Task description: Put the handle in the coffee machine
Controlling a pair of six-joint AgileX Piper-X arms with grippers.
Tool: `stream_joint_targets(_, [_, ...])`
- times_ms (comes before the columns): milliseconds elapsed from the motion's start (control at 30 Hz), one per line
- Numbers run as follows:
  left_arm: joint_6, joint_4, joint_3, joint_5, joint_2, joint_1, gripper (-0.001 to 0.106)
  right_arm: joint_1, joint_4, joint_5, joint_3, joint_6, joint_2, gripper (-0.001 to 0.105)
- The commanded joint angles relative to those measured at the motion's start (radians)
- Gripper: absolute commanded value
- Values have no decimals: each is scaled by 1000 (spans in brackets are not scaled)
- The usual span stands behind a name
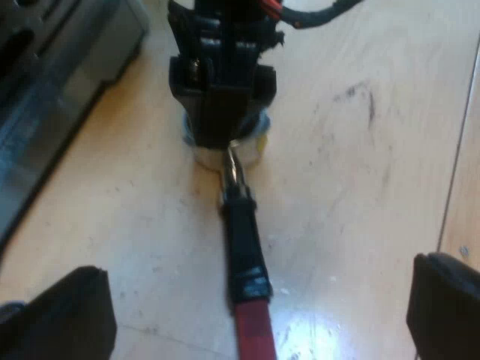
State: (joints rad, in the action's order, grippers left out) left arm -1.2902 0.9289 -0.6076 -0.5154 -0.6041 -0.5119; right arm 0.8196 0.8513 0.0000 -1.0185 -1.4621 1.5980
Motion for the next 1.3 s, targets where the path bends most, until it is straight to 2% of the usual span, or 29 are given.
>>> stream_joint_targets(33, [-14,-7,11,-19,2,0,81,-2,-20,-6,-4,-23,13,79])
stream_joint_targets(533, [-14,-7,12,-19,2,0,81,-2,-41,-73,-4,-45,84,79])
stream_joint_targets(667, [-14,-7,12,-19,2,0,81,-2,-38,-117,-4,-91,100,79])
stream_joint_targets(900, [-14,-7,12,-19,2,0,81,-2,-36,-117,-4,-107,102,77])
stream_joint_targets(1000, [-14,-7,12,-19,2,0,81,-2,-13,-117,-4,-106,102,65])
stream_joint_targets(1067, [-14,-7,12,-19,2,0,81,-2,4,-117,-4,-106,102,46])
stream_joint_targets(1100, [-14,-7,12,-19,2,0,81,-2,7,-117,-4,-106,102,42])
stream_joint_targets(1167, [-10,-12,12,-19,2,0,81,-2,20,-117,-4,-106,95,15])
stream_joint_targets(1233, [-8,-16,12,-19,2,0,81,-2,25,-117,-4,-96,82,0])
stream_joint_targets(1300, [0,-15,12,-19,2,0,81,-2,27,-117,-4,-72,65,0])
